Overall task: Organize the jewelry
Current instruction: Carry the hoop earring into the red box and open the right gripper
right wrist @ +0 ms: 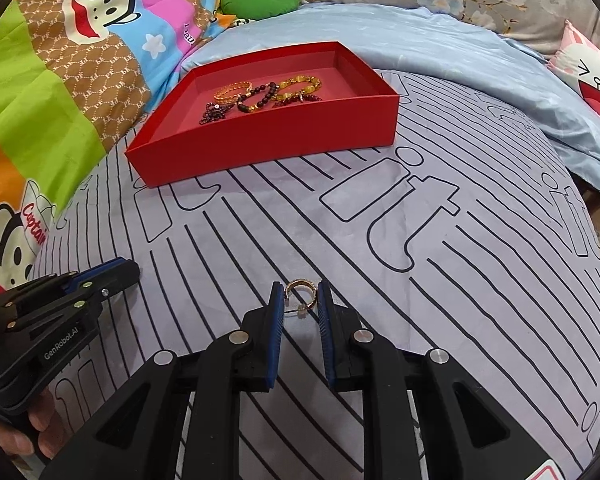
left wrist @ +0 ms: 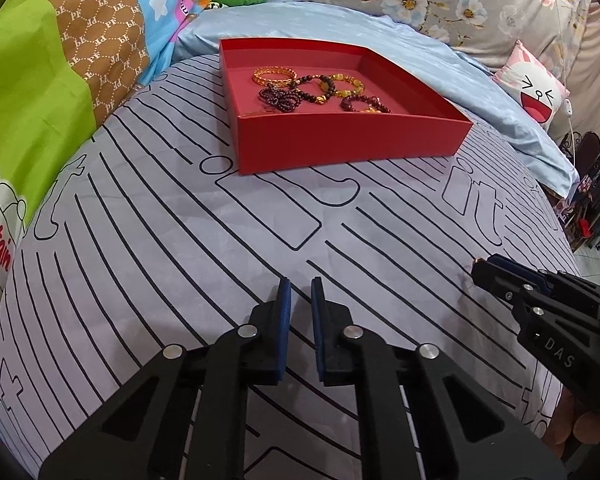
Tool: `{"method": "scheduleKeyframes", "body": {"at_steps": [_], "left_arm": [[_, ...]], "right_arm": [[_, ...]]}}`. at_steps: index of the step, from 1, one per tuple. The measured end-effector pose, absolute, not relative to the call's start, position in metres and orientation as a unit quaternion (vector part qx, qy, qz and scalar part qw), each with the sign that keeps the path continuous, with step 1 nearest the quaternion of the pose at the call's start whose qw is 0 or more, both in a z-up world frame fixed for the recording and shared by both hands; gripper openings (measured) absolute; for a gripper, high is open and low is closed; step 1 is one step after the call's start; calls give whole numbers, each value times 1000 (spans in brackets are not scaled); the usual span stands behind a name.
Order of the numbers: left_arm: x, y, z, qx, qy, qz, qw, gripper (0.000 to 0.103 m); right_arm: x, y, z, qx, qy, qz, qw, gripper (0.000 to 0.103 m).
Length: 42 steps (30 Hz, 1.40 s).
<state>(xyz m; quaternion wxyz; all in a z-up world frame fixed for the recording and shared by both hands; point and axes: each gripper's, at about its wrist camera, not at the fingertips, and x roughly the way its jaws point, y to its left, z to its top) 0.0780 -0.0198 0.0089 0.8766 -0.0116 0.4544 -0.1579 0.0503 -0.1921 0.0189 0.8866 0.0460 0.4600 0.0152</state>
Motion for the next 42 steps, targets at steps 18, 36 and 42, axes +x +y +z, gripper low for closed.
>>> {"method": "scheduleKeyframes", "body": {"at_steps": [18,36,42], "left_arm": [[81,-31,26,-3,442,-169,881,6],[107,-41,59,1,418,-174,892,3],[129,-50,78,5,395,-172,902,3]], "right_arm": [[54,-184,40,58,442,38,894,16],[90,-186,83,49,395,45,916,16],[115,-189,103,37,370,39,927,16]]}}
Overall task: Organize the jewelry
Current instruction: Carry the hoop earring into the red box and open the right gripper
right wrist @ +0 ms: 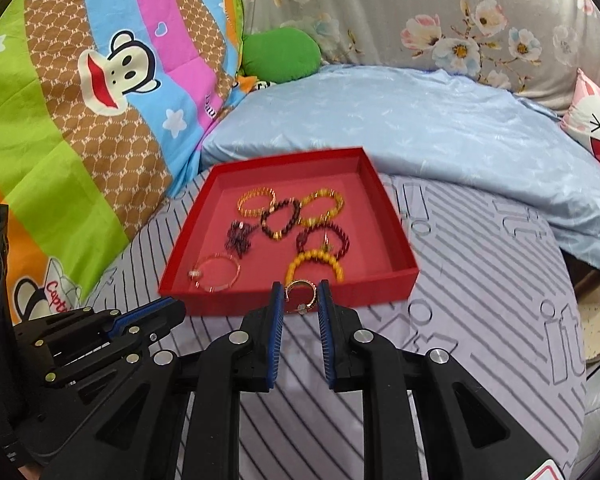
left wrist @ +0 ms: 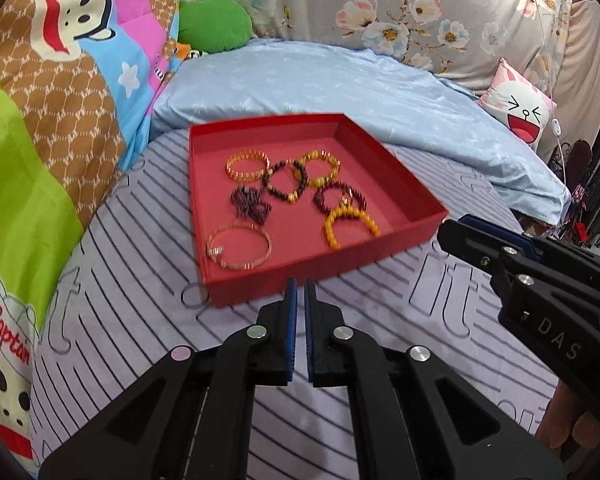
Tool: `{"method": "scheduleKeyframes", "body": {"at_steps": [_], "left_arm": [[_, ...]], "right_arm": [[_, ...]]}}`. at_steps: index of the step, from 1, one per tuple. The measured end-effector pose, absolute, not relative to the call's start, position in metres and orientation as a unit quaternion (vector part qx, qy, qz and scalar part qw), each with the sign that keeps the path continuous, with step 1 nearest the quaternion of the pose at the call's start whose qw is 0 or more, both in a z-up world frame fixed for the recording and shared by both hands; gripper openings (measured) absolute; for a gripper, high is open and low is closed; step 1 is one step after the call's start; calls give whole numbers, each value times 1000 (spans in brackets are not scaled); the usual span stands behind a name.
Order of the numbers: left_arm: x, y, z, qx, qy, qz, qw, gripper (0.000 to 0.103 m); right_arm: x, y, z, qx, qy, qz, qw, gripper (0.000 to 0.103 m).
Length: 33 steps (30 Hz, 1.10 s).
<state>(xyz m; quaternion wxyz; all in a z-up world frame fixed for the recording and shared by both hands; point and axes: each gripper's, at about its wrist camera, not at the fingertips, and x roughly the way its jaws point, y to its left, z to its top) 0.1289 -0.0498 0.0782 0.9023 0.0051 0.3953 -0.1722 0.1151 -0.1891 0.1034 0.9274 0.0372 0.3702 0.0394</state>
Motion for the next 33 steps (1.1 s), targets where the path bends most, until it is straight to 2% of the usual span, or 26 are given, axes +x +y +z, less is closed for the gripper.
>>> {"method": "scheduleKeyframes", "body": {"at_steps": [14,33], "left_arm": [[201,-66,105,15,365,-154,918,3],[271,-75,70,20,402,-119,908,3]], "right_arm": [[189,-206,116,49,359,28,931,16],[252,-202,77,38,398,18,916,16]]}}
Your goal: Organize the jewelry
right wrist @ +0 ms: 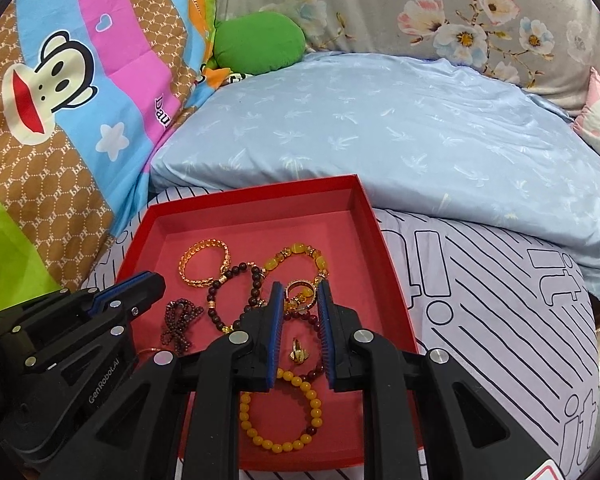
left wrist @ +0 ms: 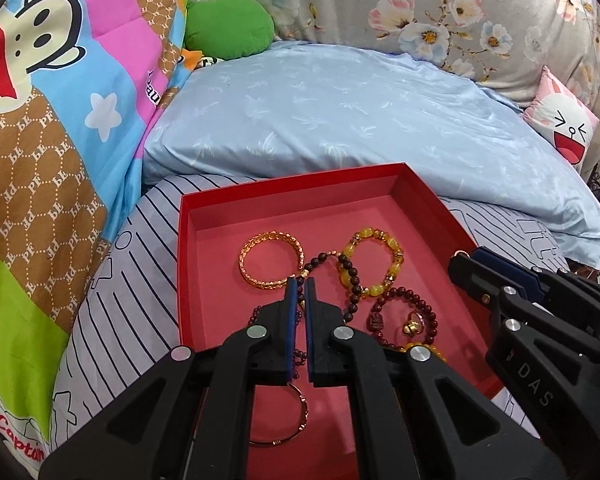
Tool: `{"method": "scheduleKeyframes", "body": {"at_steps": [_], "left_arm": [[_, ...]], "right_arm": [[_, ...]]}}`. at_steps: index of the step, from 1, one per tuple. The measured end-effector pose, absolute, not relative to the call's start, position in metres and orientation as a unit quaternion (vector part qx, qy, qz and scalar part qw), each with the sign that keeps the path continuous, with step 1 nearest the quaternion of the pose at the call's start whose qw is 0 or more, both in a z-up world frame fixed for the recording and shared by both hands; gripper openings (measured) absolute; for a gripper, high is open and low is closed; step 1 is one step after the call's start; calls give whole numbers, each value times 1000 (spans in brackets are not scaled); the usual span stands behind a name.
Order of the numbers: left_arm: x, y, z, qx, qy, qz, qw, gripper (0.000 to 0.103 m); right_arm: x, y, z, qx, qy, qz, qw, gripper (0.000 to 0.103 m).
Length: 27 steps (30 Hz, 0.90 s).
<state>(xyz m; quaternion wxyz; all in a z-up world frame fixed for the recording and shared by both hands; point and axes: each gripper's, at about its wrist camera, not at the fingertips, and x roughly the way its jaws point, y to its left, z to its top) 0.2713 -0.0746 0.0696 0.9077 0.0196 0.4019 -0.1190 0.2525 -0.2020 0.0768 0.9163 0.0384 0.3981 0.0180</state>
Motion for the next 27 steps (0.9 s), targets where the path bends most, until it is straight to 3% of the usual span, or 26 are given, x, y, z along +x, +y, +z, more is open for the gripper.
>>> {"method": "scheduleKeyframes", "body": {"at_steps": [8,10,13,14,16,22,27], "left_arm": [[276,-76,63,21,408,-114,906,3],[277,-77,61,22,411,-114,904,3],[277,-78,60,18,413,-114,903,5],[277,-77,60,12,412,-109,904,7],[278,-75,59,0,417,-107,903,23],[271,-74,64,10,411,-88,907,43],[264,-70,68,5,413,-86,907,44]], "right_arm": [[256,-201,70,37,403,14,915,17],[255,-200,70,35,403,14,914,21],[253,-200,71,30,397,8,917,41],[252,-200,71,28,394,6,919,47],[250,-199,73,25,389,1,921,50],[242,-205,79,29,387,-11,921,54],[231,-206,82,31,385,-14,922,60]]}}
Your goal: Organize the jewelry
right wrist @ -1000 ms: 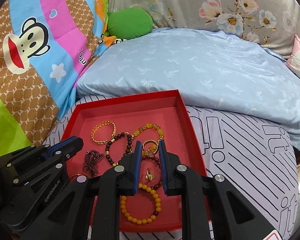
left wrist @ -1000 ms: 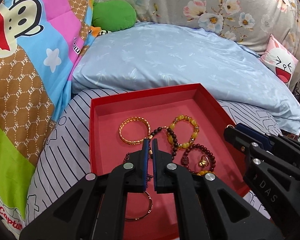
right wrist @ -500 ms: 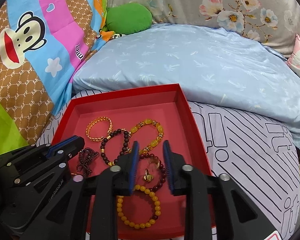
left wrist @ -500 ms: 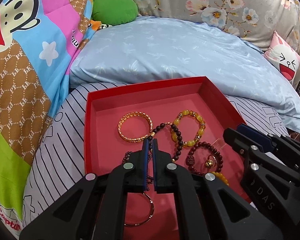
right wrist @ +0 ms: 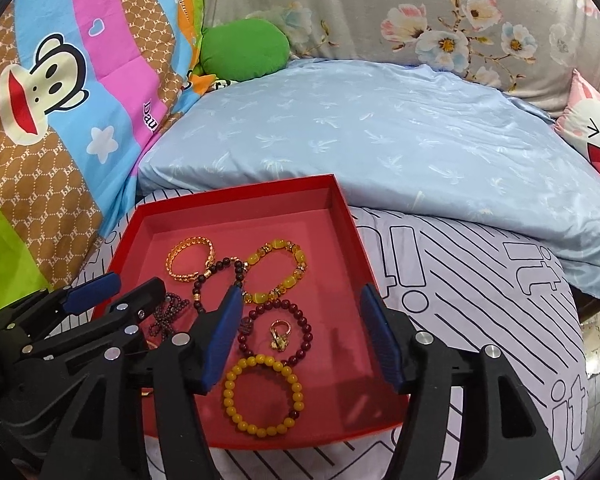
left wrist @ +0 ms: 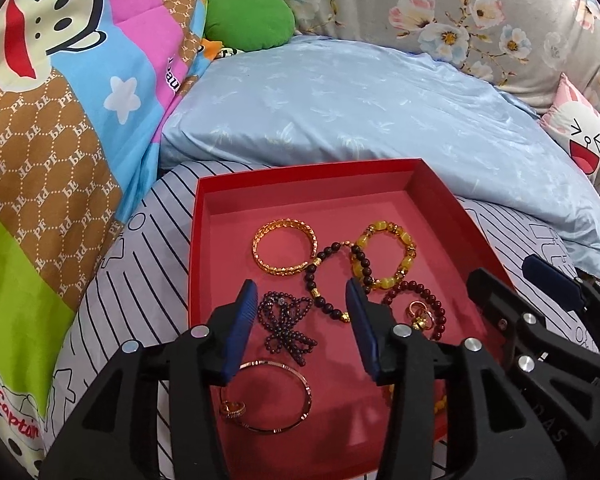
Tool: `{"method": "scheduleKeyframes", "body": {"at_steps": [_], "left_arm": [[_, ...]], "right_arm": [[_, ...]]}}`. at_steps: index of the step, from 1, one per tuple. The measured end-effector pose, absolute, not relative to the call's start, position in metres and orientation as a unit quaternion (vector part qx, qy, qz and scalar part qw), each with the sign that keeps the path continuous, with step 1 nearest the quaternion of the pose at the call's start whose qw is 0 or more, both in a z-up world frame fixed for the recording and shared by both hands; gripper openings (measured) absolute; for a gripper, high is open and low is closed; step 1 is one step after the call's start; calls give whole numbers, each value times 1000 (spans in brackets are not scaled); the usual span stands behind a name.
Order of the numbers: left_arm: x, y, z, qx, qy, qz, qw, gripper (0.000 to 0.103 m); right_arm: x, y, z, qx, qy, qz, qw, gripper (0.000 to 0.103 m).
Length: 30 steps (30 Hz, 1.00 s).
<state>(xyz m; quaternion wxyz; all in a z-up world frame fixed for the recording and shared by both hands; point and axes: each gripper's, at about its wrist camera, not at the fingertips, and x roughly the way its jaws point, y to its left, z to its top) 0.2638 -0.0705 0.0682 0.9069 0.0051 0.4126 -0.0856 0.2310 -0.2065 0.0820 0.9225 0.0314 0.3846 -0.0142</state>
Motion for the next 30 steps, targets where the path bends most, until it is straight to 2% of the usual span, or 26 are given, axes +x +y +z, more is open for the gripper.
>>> {"method": "scheduleKeyframes", "body": {"at_steps": [5,9,14,18,24,30], "left_arm": [[254,-69,72,10,412,-78,908,49],[244,-66,77,9,409,-71,910,61],[226,-65,84,17,403,-69,913,64],[211,-61,89,15,400,-66,914,71],[192,-58,90,19,401,-65,914,73],[172,-54,89,19,403,-62,913,79]], "right_arm": [[218,-207,86,33,383,-20,923,61],[206,-210,90,38,379,-26,924,68],[187,-211,94,33,377,-30,925,71],[172,-211,94,33,378,-35,925,72],[148,-211,92,40,380,-37,923,75],[128,-211,90,49,383,-41,922,78]]}}
